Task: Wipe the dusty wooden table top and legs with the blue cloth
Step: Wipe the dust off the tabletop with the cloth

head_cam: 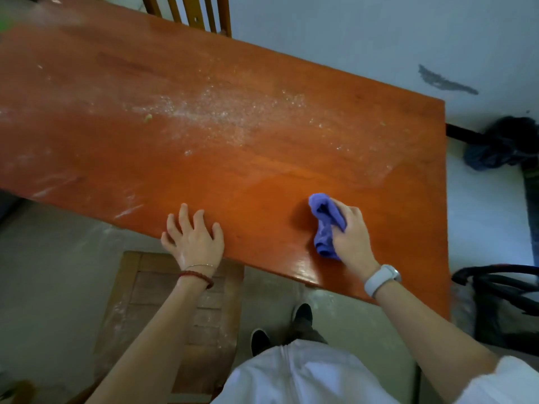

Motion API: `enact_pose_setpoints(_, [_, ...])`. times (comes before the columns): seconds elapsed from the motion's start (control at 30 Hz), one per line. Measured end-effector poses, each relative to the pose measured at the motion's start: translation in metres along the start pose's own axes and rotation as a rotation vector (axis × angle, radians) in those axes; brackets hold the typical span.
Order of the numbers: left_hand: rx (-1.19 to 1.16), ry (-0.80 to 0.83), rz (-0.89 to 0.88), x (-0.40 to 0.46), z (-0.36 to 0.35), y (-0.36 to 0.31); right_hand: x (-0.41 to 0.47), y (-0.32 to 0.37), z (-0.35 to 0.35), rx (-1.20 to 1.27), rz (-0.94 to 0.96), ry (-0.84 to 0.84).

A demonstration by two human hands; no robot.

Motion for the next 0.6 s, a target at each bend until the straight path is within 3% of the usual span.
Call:
enact_pose_setpoints(0.2, [-0.038,0.071,-0.052,-0.015,-0.013,-0.063,0.044,-0.047,0.059,-0.12,-0.327,-0.424])
enact_pose_setpoints(0.33, [0.002,0.119,-0.086,-0.005,-0.031,-0.09,0.087,-0.066,0.079,-0.147,-0.508,-0.568])
enact_pose_setpoints(0.4, [0.03,0.132,-0.089,0.005,-0.038,-0.098,0.115,-0.074,0.078,-0.24,-0.604,-0.507])
enact_pose_setpoints(0.47, [0.053,0.131,-0.072,0.016,-0.043,-0.102,0.132,-0.067,0.059,-0.398,-0.549,-0.372])
enact_pose_setpoints(0.53, [0.071,0.125,-0.054,0.024,-0.046,-0.106,0.13,-0.045,0.02,-0.416,-0.272,-0.196])
enact_pose_setpoints(0.6, [0.085,0.127,-0.046,0.033,-0.048,-0.112,0.117,-0.022,-0.015,-0.201,-0.012,0.042])
Point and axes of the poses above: each hand's wrist, its own x-axis towards the middle knuckle, its own z-axis out of the back of the hand, y = z × x, the point moved 2 cm from there along x, towards the middle knuckle, and after that the axes turned 13 degrees about -y, right-handed, at the moved point
